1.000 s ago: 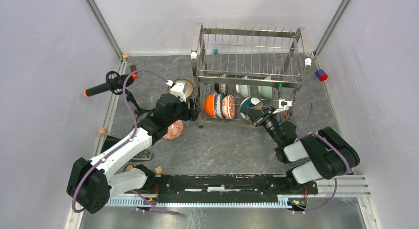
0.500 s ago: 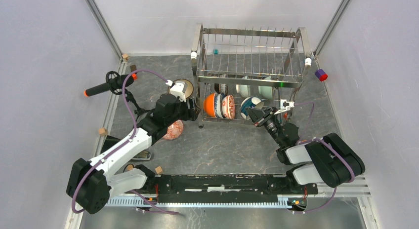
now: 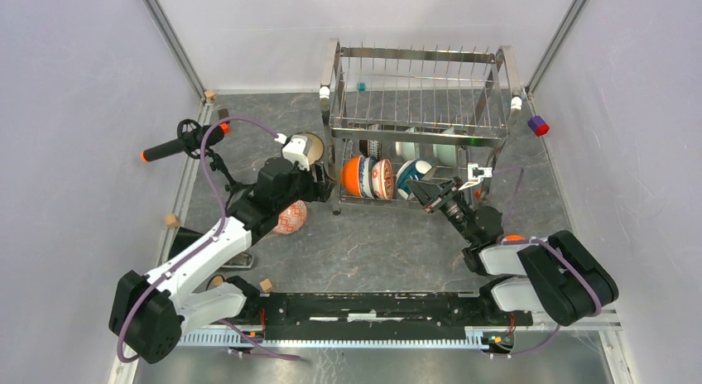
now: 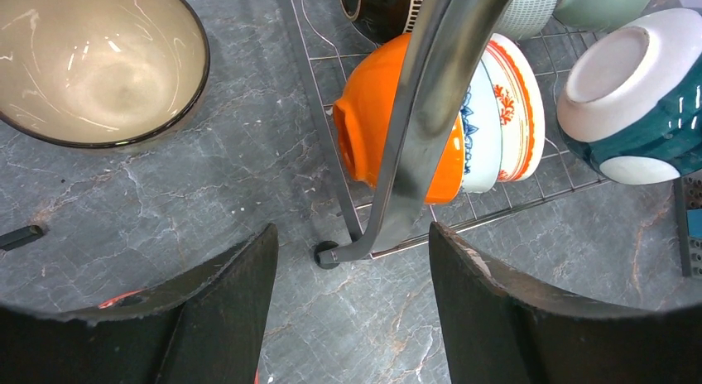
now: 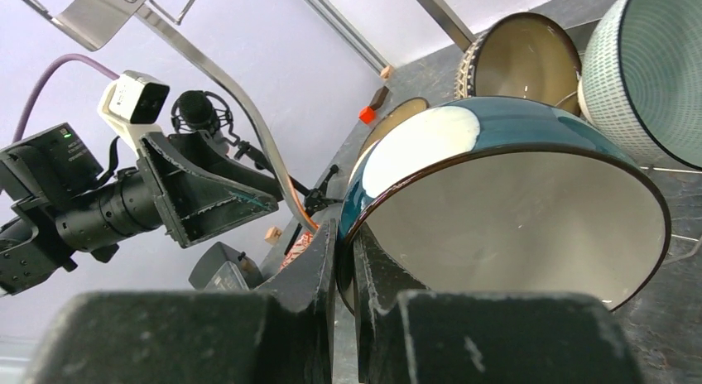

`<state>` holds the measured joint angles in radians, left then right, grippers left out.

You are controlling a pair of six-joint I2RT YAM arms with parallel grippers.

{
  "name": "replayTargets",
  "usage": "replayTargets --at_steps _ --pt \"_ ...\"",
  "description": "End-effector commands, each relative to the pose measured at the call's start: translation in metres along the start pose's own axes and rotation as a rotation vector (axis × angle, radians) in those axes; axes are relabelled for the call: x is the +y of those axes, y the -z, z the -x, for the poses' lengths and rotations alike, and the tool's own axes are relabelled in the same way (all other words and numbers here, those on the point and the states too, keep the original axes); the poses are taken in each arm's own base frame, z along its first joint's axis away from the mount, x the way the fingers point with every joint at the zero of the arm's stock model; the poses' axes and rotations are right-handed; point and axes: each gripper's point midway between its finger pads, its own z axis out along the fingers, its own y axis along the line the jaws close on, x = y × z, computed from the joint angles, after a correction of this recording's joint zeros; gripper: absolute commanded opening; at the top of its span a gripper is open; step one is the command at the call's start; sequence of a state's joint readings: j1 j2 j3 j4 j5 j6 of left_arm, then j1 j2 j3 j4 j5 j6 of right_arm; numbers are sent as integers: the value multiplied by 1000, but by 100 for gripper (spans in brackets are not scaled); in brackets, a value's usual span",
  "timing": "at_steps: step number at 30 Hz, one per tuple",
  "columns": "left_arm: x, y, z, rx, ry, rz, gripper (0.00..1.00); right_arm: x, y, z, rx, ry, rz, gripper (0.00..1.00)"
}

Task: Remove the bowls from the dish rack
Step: Pick up the bowl from the dish rack, then place the bowl at the center of the board.

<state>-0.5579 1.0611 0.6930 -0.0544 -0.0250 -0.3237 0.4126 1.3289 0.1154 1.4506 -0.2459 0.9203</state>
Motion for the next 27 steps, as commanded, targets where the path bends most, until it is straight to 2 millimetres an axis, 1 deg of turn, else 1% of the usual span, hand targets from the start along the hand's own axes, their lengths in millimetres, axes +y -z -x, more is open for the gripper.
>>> replayTargets --at_steps 1,6,9,13,15,18,19,20,22,24,27 --pt "-5 8 24 -78 21 -7 74 111 11 75 -293 138 433 0" --pt "-4 13 30 -106 26 -3 78 116 12 61 -212 162 445 0" --pt "-3 17 34 -124 29 7 81 124 17 51 -149 188 464 0" --pt "2 26 42 -150 40 40 84 124 22 30 -37 258 437 0" --pt "8 32 47 -170 59 79 86 121 24 21 16 314 408 0" --pt "26 44 56 -202 98 190 91 122 27 8 108 415 363 0" --pt "33 51 60 -221 123 236 93 126 29 9 120 460 359 0" --pt "39 56 63 -236 144 276 95 124 32 3 158 494 339 0" --pt "51 71 69 -275 192 349 100 124 37 1 208 567 311 0" --pt "56 84 77 -322 240 381 100 122 43 -1 260 619 280 0" --pt "54 100 80 -354 312 369 100 119 49 -6 333 679 254 0"
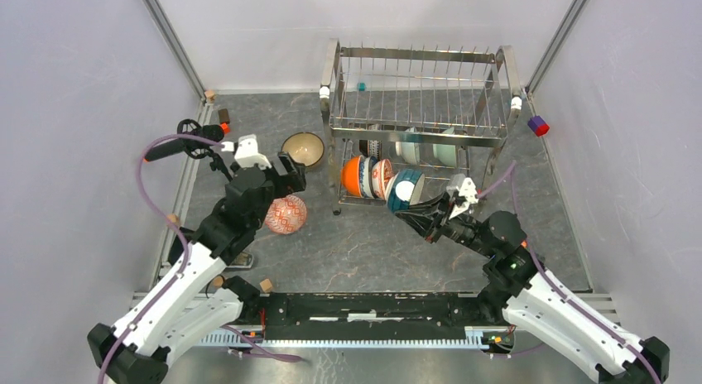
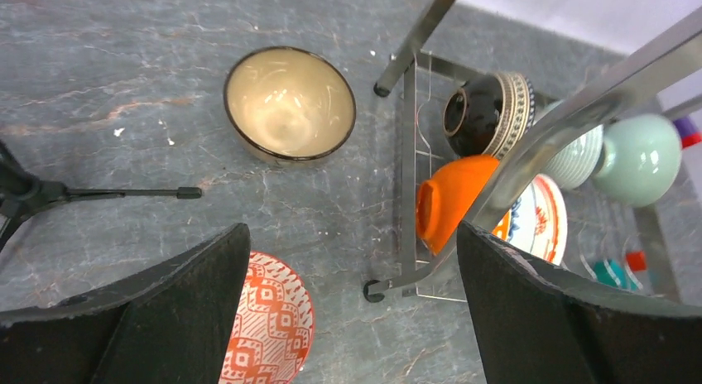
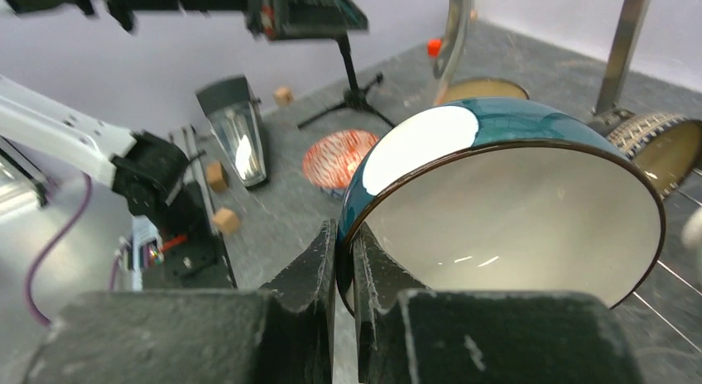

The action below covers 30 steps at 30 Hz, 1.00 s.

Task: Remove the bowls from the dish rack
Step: Place the bowl at the center of the board.

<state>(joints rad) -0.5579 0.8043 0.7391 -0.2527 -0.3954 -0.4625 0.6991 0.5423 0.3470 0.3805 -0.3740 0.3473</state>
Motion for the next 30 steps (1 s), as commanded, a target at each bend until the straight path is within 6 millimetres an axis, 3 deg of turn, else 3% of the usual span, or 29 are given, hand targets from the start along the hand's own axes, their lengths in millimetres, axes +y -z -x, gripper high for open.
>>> replayTargets --at_steps 1,5,12,18,25,30 --pt "12 27 34 -102 192 71 100 -10 9 -6 158 169 -73 0" --pt "14 48 25 -72 261 32 100 -5 5 -19 258 215 -77 0" --pt "-13 89 8 7 197 -238 100 17 -12 -44 402 374 -62 0" --pt "-18 94 -22 241 51 -240 100 44 -20 -72 551 573 -30 0" --pt "-47 109 -28 291 -40 -347 100 48 -3 -112 756 795 10 0" --pt "-74 116 -55 353 -172 -348 100 52 14 -130 859 901 59 0"
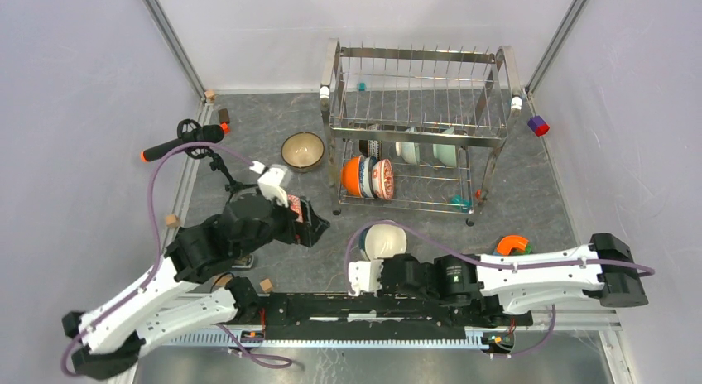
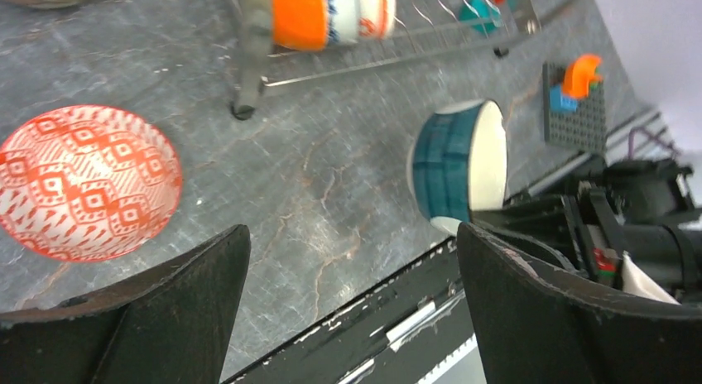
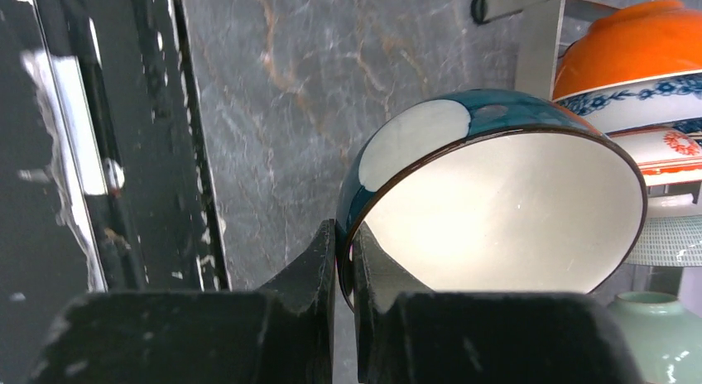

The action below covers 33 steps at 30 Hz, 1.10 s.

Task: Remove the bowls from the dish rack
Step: Place the bowl at the center of the board.

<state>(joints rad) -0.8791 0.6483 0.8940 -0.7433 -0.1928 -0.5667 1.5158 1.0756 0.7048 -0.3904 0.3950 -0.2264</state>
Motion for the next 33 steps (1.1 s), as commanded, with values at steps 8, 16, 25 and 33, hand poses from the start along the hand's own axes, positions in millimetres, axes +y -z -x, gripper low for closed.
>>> replayTargets --at_steps 8,16,25,33 --pt "-65 -12 -20 107 -303 46 100 23 21 0 80 326 5 0" --pt "-86 -21 -46 244 -443 7 100 54 30 -10 131 538 58 0" --pt "-99 -32 -88 405 -604 15 98 71 32 -8 165 664 73 0" --pt "-96 -48 -113 485 -662 55 86 81 34 -3 152 697 87 0"
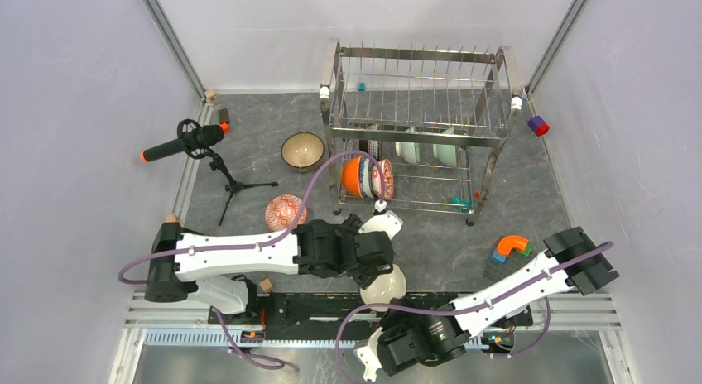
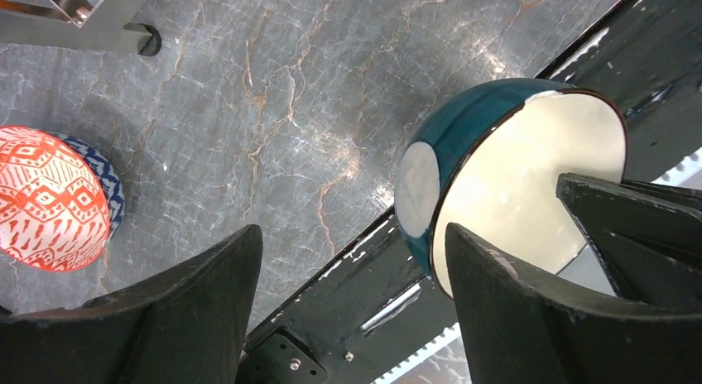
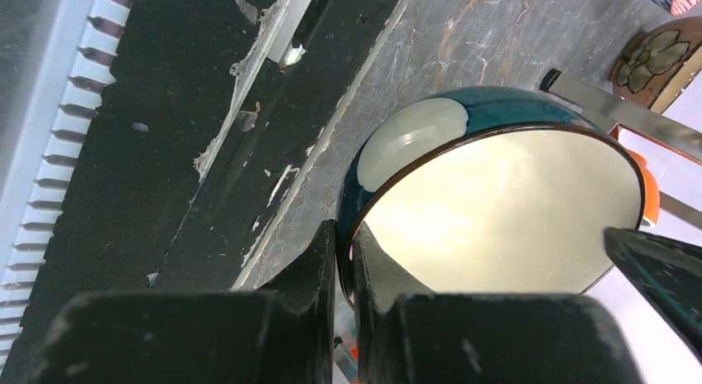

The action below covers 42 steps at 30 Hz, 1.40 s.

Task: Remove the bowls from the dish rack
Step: Place the bowl at the center of the board.

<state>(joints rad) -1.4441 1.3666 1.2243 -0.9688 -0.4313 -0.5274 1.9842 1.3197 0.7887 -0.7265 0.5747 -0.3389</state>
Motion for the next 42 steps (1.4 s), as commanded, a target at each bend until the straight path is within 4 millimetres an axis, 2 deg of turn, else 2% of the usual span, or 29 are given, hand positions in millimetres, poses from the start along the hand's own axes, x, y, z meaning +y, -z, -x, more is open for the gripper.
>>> replayTargets --at_steps 1,6,14,21,25,26,32,33,37,39,42 --pt "-10 -1 4 18 -63 -18 85 -21 12 15 -26 1 -78 0" --pt "-22 -9 -2 48 -100 -18 77 -20 12 20 -39 3 -72 0" --pt "-30 -18 -13 83 -118 -15 64 -18 12 21 -42 9 -68 0" --pt "-37 -24 -18 98 -120 -37 43 -17 12 22 -43 9 -69 0" --pt "-39 -26 -20 104 -118 -39 39 -16 11 22 -45 7 -66 0" --pt "-40 -27 -21 105 -119 -41 37 -17 12 23 -45 8 -67 0" --pt "-46 -29 -24 111 -117 -68 5 -15 10 21 -42 7 -72 0" --pt "-47 -29 -23 109 -114 -72 2 -15 10 21 -43 5 -72 0" --pt "-49 -30 -22 95 -100 -84 2 -17 11 25 -55 -14 -81 0" --pt "-48 -29 -21 84 -88 -85 2 -17 11 26 -60 -26 -83 7" --pt "-46 -27 -18 58 -69 -79 2 -17 13 30 -83 -58 -76 33"
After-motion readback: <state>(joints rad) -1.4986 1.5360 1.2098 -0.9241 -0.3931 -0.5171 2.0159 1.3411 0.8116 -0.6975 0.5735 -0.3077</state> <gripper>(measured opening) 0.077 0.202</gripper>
